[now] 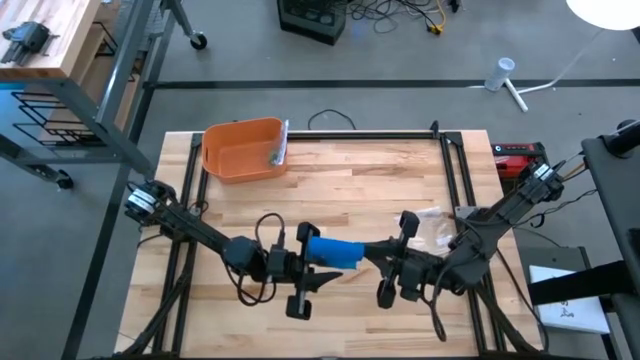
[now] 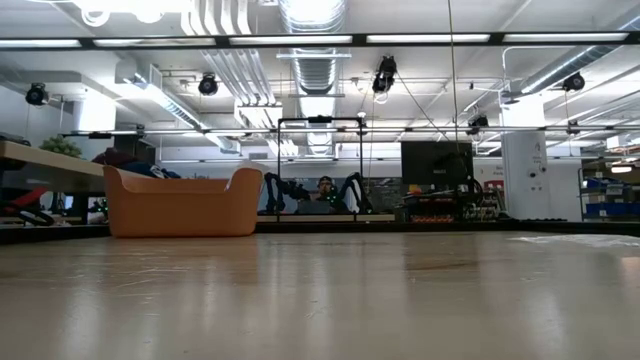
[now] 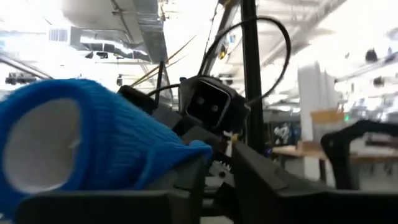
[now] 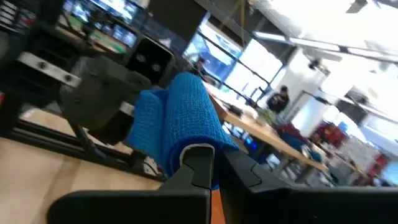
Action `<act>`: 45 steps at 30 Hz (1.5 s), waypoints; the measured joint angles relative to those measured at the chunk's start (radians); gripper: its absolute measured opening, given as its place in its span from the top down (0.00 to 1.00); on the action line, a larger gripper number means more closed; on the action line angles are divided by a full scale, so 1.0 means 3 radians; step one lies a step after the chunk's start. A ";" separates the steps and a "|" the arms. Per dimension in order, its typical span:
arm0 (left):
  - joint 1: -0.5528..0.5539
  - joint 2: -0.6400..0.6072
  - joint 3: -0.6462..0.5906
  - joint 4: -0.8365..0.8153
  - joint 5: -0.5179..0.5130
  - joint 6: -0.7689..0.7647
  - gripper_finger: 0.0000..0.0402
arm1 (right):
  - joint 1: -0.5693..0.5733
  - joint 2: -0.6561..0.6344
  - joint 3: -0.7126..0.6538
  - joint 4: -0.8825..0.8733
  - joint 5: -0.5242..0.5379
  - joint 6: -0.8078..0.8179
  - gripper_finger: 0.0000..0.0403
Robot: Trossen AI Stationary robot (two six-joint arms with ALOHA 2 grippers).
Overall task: Roll bandage
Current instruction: Roll the blue bandage
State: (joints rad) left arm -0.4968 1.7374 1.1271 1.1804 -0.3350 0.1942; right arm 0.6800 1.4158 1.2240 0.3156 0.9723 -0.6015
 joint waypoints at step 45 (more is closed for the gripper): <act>-0.0089 -0.0019 0.0010 -0.0883 -0.1910 0.2820 0.40 | -0.0066 -0.0025 -0.0008 -0.1794 -0.0083 0.4361 0.99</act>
State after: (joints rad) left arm -0.5236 1.7317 1.1301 0.9157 -0.9079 1.0402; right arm 0.6601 1.4082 1.2217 -0.2226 0.9474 0.7067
